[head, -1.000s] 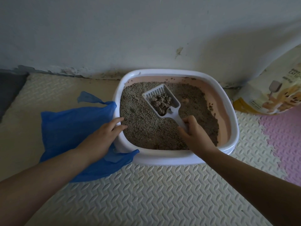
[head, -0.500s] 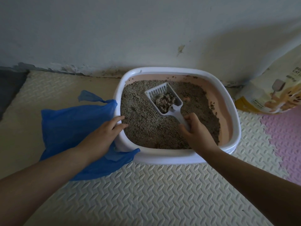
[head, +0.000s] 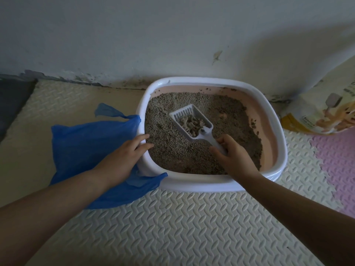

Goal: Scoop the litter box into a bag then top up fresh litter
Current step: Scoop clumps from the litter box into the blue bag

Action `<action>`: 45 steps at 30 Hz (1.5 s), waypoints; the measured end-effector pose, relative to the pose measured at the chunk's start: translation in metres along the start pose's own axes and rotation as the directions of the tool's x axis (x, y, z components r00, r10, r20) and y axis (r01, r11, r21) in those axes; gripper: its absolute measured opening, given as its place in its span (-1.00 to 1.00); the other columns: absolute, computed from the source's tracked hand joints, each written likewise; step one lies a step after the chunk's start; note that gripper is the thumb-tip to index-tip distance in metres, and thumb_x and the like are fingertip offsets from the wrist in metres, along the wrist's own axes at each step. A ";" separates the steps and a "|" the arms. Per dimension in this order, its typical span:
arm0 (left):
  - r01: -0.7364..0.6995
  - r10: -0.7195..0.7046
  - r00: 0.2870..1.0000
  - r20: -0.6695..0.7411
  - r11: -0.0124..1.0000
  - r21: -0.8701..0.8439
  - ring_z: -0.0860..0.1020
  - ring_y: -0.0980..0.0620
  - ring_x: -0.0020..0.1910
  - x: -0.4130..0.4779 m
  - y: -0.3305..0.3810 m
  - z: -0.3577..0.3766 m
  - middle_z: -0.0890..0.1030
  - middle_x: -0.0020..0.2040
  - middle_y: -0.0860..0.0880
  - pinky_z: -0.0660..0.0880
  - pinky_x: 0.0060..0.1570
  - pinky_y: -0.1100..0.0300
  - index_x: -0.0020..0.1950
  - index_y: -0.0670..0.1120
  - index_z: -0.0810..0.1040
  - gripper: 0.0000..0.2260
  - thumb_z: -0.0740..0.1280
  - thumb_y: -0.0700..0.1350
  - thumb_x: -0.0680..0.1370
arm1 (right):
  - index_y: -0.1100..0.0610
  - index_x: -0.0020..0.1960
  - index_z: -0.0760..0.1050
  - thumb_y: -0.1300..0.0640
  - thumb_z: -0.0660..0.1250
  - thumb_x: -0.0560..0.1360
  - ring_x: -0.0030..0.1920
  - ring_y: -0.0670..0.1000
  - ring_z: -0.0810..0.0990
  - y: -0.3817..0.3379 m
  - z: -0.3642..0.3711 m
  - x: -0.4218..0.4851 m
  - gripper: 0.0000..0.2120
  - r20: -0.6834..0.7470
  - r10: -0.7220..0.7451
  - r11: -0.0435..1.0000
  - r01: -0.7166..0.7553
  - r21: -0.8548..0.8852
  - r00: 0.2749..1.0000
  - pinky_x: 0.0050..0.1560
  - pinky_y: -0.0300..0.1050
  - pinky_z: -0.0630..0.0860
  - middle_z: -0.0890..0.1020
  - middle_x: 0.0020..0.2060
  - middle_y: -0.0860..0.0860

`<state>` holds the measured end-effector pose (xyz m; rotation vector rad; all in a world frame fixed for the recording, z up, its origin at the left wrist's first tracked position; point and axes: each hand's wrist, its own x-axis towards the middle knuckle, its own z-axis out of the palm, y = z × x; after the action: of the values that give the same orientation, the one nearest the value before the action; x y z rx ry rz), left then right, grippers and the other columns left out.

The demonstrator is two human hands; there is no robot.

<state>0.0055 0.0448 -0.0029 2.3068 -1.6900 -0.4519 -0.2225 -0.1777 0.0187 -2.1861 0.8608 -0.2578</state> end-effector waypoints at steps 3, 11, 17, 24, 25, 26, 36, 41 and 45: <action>-0.004 0.004 1.000 0.003 1.000 -0.002 0.17 0.01 0.48 0.000 -0.002 0.000 0.03 0.54 0.09 0.42 0.24 0.10 0.47 0.03 0.28 -0.26 0.17 -0.55 0.39 | 0.04 -0.10 0.37 0.02 0.32 0.52 -0.49 -0.09 0.34 -0.001 0.000 0.001 -0.85 0.039 -0.013 0.998 0.015 -0.069 0.999 -0.48 -0.23 0.23 0.49 -0.41 0.04; -0.013 0.013 1.000 -0.001 1.000 0.015 0.17 0.01 0.48 0.001 -0.005 0.003 0.03 0.54 0.10 0.45 0.21 0.10 0.47 0.04 0.27 -0.24 0.17 -0.56 0.38 | 0.03 -0.08 0.35 0.01 0.31 0.53 -0.49 -0.08 0.35 -0.003 -0.001 0.001 -0.84 0.043 -0.044 0.991 0.049 -0.122 0.998 -0.44 -0.15 0.26 0.48 -0.42 0.00; -0.013 0.013 1.000 -0.005 1.000 0.017 0.17 0.00 0.48 0.001 -0.005 0.004 0.04 0.54 0.09 0.45 0.22 0.07 0.46 0.04 0.28 -0.24 0.17 -0.56 0.38 | 0.04 -0.09 0.35 0.00 0.32 0.52 -0.48 -0.06 0.38 0.002 -0.002 0.003 -0.83 0.004 -0.020 0.995 0.020 -0.096 1.000 -0.44 -0.11 0.27 0.49 -0.42 0.00; -0.018 0.018 1.000 -0.008 1.000 0.017 0.17 0.00 0.48 0.001 -0.005 0.004 0.03 0.53 0.09 0.42 0.25 0.07 0.46 0.03 0.29 -0.25 0.18 -0.56 0.38 | 0.03 -0.07 0.37 0.00 0.32 0.52 -0.48 -0.08 0.37 0.002 -0.004 0.003 -0.85 0.036 -0.043 0.994 0.047 -0.099 0.998 -0.44 -0.11 0.28 0.51 -0.41 0.01; -0.020 0.020 1.000 -0.013 1.000 0.019 0.17 0.00 0.48 0.001 -0.005 0.004 0.04 0.53 0.09 0.41 0.26 0.10 0.46 0.02 0.29 -0.26 0.18 -0.55 0.39 | 0.03 -0.07 0.37 0.00 0.32 0.52 -0.48 -0.08 0.37 0.003 -0.003 0.003 -0.85 0.039 -0.044 0.993 0.048 -0.106 0.998 -0.44 -0.11 0.28 0.50 -0.41 0.01; -0.020 0.020 1.000 -0.016 1.000 0.020 0.16 0.01 0.48 0.002 -0.005 0.004 0.04 0.53 0.08 0.39 0.27 0.12 0.46 0.02 0.29 -0.26 0.17 -0.55 0.39 | 0.02 -0.08 0.37 0.00 0.32 0.52 -0.48 -0.08 0.36 0.003 -0.003 0.003 -0.85 0.035 -0.039 0.994 0.042 -0.105 0.999 -0.44 -0.11 0.28 0.49 -0.42 0.00; -0.016 0.016 1.000 -0.016 1.000 0.016 0.16 0.00 0.48 0.001 -0.004 0.003 0.03 0.53 0.09 0.43 0.24 0.09 0.46 0.02 0.29 -0.25 0.17 -0.56 0.38 | 0.02 -0.08 0.38 0.01 0.34 0.51 -0.46 -0.08 0.39 0.003 -0.007 -0.001 -0.85 0.019 -0.056 0.993 0.058 -0.103 0.998 -0.45 -0.18 0.26 0.50 -0.42 -0.02; -0.019 0.019 1.000 -0.015 1.000 0.022 0.15 0.01 0.48 0.001 -0.001 0.000 0.03 0.54 0.08 0.38 0.20 0.20 0.48 0.02 0.27 -0.25 0.16 -0.56 0.39 | 0.00 -0.08 0.39 0.00 0.34 0.50 -0.42 -0.02 0.44 0.002 -0.009 0.000 -0.85 0.019 -0.064 0.992 0.066 -0.111 0.998 -0.44 -0.15 0.30 0.52 -0.40 -0.02; -0.014 0.014 1.000 0.007 1.000 -0.005 0.10 0.05 0.50 -0.001 -0.002 -0.003 -0.05 0.55 0.13 0.37 0.16 0.26 0.52 0.08 0.16 -0.20 0.14 -0.55 0.41 | -0.01 -0.07 0.40 -0.01 0.35 0.50 -0.44 -0.08 0.43 -0.001 -0.010 0.002 -0.86 0.026 -0.050 0.996 0.051 -0.075 0.998 -0.46 -0.23 0.28 0.52 -0.39 -0.03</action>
<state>0.0080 0.0468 -0.0008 2.2917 -1.7053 -0.4615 -0.2252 -0.1843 0.0261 -2.2785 0.8148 -0.2269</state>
